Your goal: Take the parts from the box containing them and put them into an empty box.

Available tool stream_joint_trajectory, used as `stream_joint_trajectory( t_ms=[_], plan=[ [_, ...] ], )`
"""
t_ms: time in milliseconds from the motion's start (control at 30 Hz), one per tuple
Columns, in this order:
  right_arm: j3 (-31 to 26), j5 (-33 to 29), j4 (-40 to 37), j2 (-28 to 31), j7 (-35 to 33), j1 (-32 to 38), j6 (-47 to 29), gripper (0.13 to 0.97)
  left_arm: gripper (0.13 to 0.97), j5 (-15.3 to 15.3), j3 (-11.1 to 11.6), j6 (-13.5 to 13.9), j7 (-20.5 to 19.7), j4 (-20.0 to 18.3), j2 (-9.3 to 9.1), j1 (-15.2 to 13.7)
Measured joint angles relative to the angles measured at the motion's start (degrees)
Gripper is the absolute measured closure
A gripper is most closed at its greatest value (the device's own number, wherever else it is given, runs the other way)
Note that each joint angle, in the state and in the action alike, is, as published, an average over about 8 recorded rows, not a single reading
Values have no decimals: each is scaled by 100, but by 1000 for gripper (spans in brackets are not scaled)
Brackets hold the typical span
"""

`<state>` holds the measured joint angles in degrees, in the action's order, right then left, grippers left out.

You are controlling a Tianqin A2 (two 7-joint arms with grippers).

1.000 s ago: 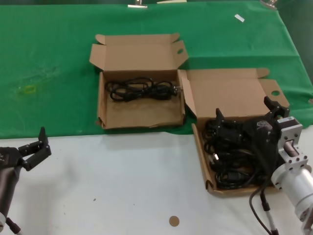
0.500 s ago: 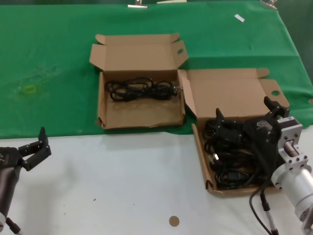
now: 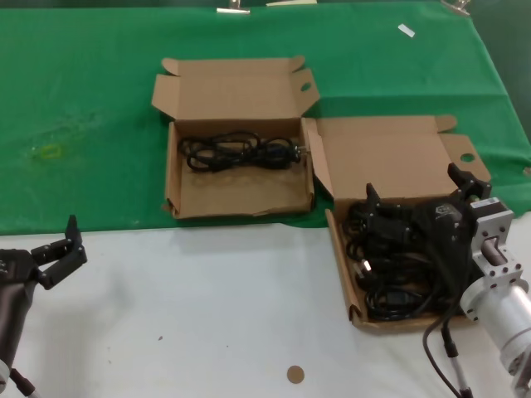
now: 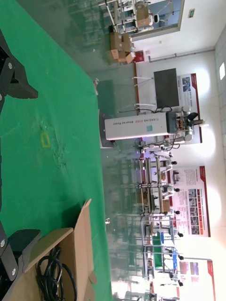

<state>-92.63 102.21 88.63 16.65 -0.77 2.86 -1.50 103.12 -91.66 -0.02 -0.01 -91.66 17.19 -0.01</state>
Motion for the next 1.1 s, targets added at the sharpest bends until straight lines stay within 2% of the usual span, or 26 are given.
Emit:
stream_joint_trajectory(
  t_ms=[1100],
  plan=[
    [0,0,0,0,0,0,0,129,132,0,0,0,0,0,0,0]
  ],
)
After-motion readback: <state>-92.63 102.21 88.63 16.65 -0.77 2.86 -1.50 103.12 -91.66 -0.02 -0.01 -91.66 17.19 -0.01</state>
